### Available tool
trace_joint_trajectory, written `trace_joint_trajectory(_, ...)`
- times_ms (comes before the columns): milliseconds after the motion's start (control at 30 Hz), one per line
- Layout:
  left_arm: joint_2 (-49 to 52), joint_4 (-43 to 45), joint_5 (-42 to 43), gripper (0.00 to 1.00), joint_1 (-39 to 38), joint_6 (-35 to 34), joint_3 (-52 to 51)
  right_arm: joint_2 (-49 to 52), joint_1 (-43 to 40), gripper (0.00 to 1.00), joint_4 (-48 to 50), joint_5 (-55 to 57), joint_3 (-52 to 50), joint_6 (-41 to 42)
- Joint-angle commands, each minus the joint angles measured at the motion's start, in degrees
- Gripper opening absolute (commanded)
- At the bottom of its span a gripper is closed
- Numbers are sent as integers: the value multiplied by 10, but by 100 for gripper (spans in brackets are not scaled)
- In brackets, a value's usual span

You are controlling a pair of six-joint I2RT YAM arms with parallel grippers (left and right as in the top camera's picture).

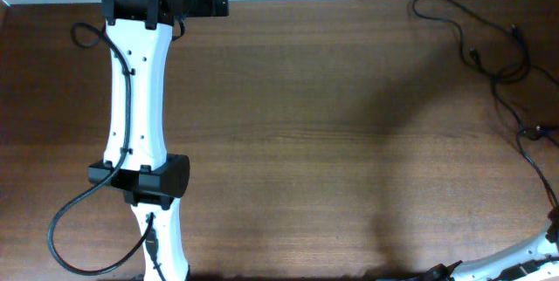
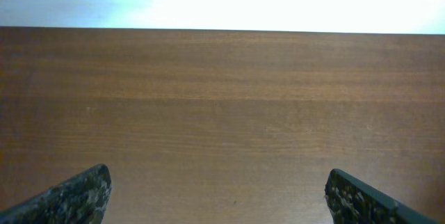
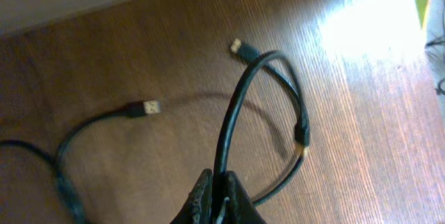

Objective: Untangle cables

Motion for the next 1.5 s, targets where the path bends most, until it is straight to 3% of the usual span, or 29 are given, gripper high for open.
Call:
trace_joint_trajectory(0,0,2,6,99,-1,3,2,-10,3,4,34,12,-40,7)
trace_joint_trajectory(133,0,2,6,99,-1,3,2,-10,3,4,68,11,-64,1)
trace_joint_trajectory(167,0,2,6,99,-1,3,2,-10,3,58,72,9,-64,1)
trace_joint_trajectory(200,0,1,6,99,-1,3,2,-10,3,99,78,-2,-64,0)
trace_joint_trajectory(433,0,-3,8,99,-1,3,2,-30,28,99,91,-61,21,-116)
trace_joint_trajectory(600,0,-4,13,99,-2,3,2,-52,105,99,63,-60,189,-317)
trace_joint_trajectory(667,0,-4,13,99,-2,3,2,-52,132,99,39,-61,212,-364)
trace_joint_trajectory(800,0,0,13,99,-1,3,2,-52,223,99,-3,-91,217,-454)
trace_joint_trajectory(967,-1,26,36,99,-1,3,3,-53,381,99,13,-196,246,-591)
trace_joint_trajectory(1133,-13,166,36,99,-1,1,46,-53,476,99,27,-203,452,-604)
trace_joint_trajectory(1267,-20,266,-11,99,-1,5,99,-60,470,99,47,-289,554,-571)
trace_joint_trajectory(1367,-30,321,-71,99,-2,72,144,-133,453,99,52,-318,498,-564)
trace_joint_trajectory(1467,-50,291,-110,99,-1,86,144,-244,451,99,103,-307,341,-575)
